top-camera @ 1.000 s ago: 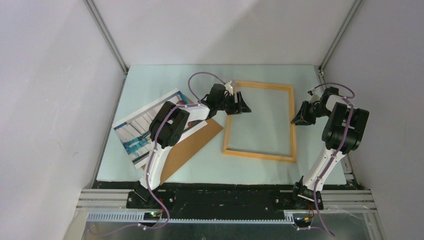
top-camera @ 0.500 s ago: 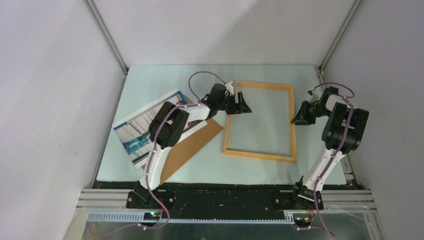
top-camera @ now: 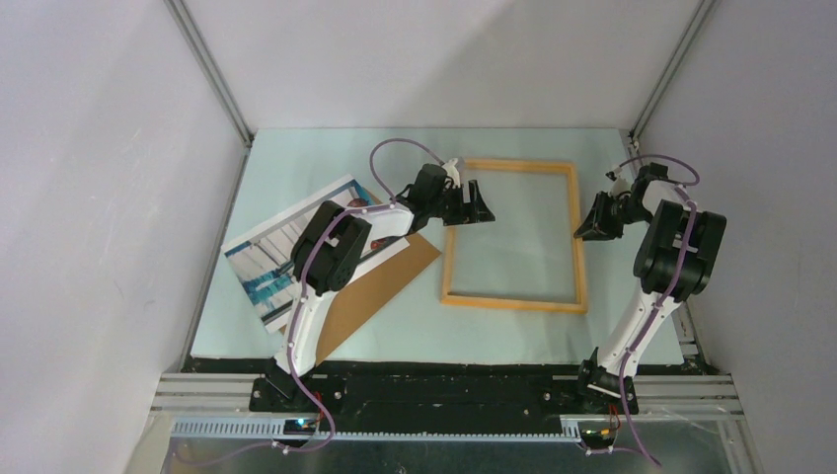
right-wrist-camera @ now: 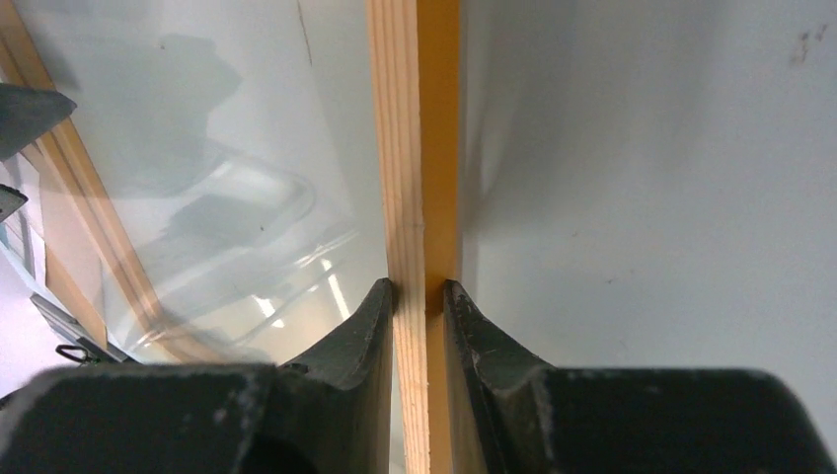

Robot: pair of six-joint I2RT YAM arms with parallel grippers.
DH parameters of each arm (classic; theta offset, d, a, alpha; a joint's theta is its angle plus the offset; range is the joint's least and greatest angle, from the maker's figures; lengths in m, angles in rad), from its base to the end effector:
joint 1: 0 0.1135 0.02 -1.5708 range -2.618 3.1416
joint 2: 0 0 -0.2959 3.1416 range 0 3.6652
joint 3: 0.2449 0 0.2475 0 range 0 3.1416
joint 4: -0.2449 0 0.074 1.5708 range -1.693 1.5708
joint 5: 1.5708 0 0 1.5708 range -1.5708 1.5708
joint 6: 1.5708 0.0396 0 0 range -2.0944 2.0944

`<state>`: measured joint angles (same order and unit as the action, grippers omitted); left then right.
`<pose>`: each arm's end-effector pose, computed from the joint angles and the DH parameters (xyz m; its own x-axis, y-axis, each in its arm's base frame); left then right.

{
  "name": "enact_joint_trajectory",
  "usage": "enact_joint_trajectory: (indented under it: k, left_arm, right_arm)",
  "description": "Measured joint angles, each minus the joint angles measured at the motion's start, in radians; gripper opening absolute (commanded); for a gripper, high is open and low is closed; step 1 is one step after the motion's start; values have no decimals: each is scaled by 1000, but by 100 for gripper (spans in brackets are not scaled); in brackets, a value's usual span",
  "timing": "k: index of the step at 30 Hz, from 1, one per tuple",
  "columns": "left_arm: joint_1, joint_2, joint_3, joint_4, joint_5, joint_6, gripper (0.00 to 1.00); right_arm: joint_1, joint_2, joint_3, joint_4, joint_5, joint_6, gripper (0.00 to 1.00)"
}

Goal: Put the photo into the frame

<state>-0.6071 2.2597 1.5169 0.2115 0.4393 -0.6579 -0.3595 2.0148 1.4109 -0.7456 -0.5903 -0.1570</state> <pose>0.4177 -0.3106 0.1681 -0.8291 -0.0979 -0.5504 0.3924 0.5994 -0.6977 0.3843 -0.1209 0.1895 -0.9298 0.2107 -0.3017 0.0329 0.8642 0.5020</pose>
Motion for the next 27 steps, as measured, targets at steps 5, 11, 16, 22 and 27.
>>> enact_joint_trajectory:
  k: [5, 11, 16, 22, 27]
  left_arm:
    - [-6, -5, 0, -14, -27, 4, 87]
    - [-12, -14, 0, -42, -52, 7, 87]
    - [-17, -16, 0, -49, -69, 13, 87]
    - [-19, -16, 0, -52, -77, 14, 87]
    - [-21, -16, 2, -56, -82, 14, 87]
  right_arm:
    - [8, 18, 35, -7, 9, -2, 22]
    - [11, 42, 50, -10, 17, -3, 27]
    - [12, 55, 52, -8, 18, -2, 34]
    - [11, 55, 58, -6, 18, -2, 45]
    - [5, 55, 58, -5, 18, -2, 50]
